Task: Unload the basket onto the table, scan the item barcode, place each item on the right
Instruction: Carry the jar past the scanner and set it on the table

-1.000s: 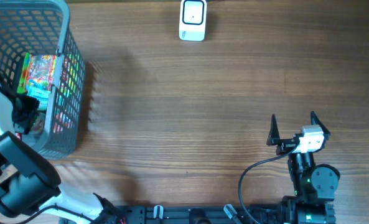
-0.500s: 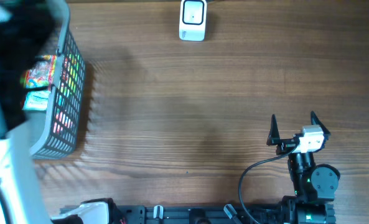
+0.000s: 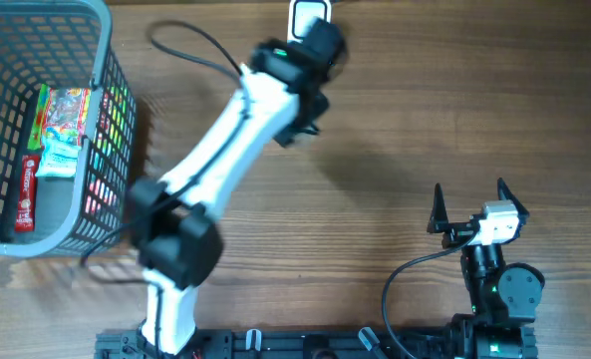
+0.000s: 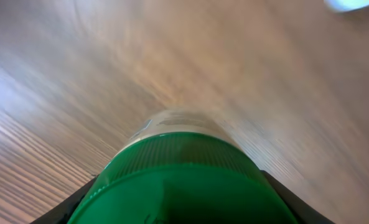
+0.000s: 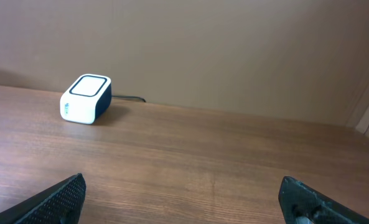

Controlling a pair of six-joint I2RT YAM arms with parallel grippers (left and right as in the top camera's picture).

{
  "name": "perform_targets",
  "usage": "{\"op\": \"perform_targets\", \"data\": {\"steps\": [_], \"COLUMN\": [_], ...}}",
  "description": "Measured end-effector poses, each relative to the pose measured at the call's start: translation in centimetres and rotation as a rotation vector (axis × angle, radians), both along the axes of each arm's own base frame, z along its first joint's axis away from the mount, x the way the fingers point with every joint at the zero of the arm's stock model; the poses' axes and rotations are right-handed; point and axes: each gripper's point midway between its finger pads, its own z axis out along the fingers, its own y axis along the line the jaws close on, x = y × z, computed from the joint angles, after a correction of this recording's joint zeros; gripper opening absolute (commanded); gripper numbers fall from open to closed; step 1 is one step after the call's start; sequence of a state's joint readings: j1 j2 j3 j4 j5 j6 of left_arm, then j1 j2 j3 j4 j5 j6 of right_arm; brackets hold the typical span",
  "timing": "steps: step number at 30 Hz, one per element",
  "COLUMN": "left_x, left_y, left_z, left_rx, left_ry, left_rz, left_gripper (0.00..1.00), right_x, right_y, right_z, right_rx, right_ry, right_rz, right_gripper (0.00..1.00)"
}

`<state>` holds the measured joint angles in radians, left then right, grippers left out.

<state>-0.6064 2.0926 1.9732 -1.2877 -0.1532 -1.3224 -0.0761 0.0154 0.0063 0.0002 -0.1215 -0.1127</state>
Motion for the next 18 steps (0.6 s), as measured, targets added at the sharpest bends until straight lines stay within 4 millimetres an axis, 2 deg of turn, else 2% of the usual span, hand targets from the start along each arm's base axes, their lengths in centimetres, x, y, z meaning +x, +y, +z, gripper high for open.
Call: {"op": "perform_targets", "data": {"steps": [3, 5, 7, 8, 9, 12, 15, 17, 18], "left_x": [-1.2, -2.1, -2.6, -2.6, -2.6, -3.7, -4.7, -4.2, -3.5], "left_y": [-2.7, -4.1, -6.1, -6.8, -7.9, -8.3, -6.7, -5.7, -5.6], "left_z": [-4.8, -7.1, -9.0, -9.3, -9.3, -9.4, -8.7, -5.9, -3.3], "left_rx": [0.008, 0.008, -0.020, -0.037, -0.065, -0.048, 0.013, 0.015, -0.008], "left_ry": [0.071, 0.107, 0.119, 0.114, 0.102, 0.122, 0.170, 0.166, 0.131], "left_rz": [0.135, 0.193, 0.229, 0.228, 0.229, 0.185, 0.128, 0.050, -0.004], "left_gripper": [0.63, 0.69, 0.77, 0.80, 1.00, 1.00, 1.00, 1.00, 1.00], "right_x": [0.0, 0.0, 0.0, 0.0, 0.0, 0.0, 0.0, 0.0, 0.0], "right_y": [0.0, 0.0, 0.0, 0.0, 0.0, 0.0, 0.0, 0.0, 0.0], "right_z": [0.0, 0.0, 0.0, 0.0, 0.0, 0.0, 0.0, 0.0, 0.0], "right_rx": [0.000, 0.000, 0.000, 0.000, 0.000, 0.000, 0.000, 0.000, 0.000], "right_ry": [0.000, 0.000, 0.000, 0.000, 0.000, 0.000, 0.000, 0.000, 0.000], "right_rz": [0.000, 0.000, 0.000, 0.000, 0.000, 0.000, 0.000, 0.000, 0.000], "right_gripper": [1.00, 1.00, 1.00, 1.00, 1.00, 1.00, 1.00, 1.00, 1.00]}}
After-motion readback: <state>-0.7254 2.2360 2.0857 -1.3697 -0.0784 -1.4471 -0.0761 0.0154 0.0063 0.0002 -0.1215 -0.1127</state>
